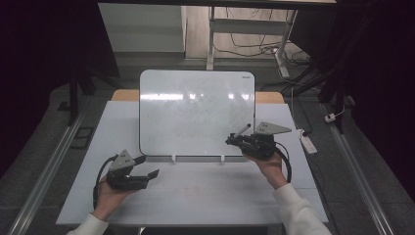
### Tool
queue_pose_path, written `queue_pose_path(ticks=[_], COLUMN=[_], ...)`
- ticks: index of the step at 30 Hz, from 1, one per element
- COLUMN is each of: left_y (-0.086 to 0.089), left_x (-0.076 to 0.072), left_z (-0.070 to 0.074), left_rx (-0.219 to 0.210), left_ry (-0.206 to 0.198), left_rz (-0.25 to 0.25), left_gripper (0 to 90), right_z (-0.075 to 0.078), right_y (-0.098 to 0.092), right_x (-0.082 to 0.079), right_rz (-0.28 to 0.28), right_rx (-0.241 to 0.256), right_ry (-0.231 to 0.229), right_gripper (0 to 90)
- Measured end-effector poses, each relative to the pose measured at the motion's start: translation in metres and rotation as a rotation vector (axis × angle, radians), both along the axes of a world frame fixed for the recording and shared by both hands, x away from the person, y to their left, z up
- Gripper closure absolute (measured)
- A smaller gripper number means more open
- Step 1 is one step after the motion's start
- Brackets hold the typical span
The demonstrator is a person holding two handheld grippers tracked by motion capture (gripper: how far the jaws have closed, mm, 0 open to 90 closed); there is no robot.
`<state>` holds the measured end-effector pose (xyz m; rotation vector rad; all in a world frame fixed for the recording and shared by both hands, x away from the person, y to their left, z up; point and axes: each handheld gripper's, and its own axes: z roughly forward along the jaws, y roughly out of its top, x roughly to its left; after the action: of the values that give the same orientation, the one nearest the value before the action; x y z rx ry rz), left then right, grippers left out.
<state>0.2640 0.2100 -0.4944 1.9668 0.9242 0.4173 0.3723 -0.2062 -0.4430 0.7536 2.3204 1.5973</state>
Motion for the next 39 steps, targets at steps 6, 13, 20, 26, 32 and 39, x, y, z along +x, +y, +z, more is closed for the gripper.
queue_pose_path(ticks=[6,13,20,26,32,39], left_y=[-0.015,-0.041,-0.067,-0.086,-0.106,-0.129], left_x=[0.004,0.013,0.025,0.034,0.047,0.058], left_z=[0.019,0.045,0.061,0.066,0.066,0.064], left_rx=[-0.008,-0.015,-0.027,-0.031,-0.041,-0.04], left_ry=[-0.056,-0.109,-0.129,-0.121,-0.101,-0.085], left_rz=[-0.054,-0.126,-0.183,-0.239,-0.291,-0.352], left_gripper=[28.3,28.6,29.1,30.6,34.3,39.3], right_z=[-0.011,-0.018,-0.022,-0.025,-0.028,-0.032], right_y=[0.006,0.017,0.021,0.027,0.033,0.037], right_x=[-0.008,-0.009,-0.01,-0.012,-0.014,-0.014], right_rz=[0.063,0.126,0.155,0.189,0.212,0.222], right_rx=[-0.039,-0.085,-0.102,-0.116,-0.123,-0.127], right_ry=[0.042,0.074,0.092,0.098,0.101,0.107], right_gripper=[77.6,77.6,77.6,77.6,77.6,77.5])
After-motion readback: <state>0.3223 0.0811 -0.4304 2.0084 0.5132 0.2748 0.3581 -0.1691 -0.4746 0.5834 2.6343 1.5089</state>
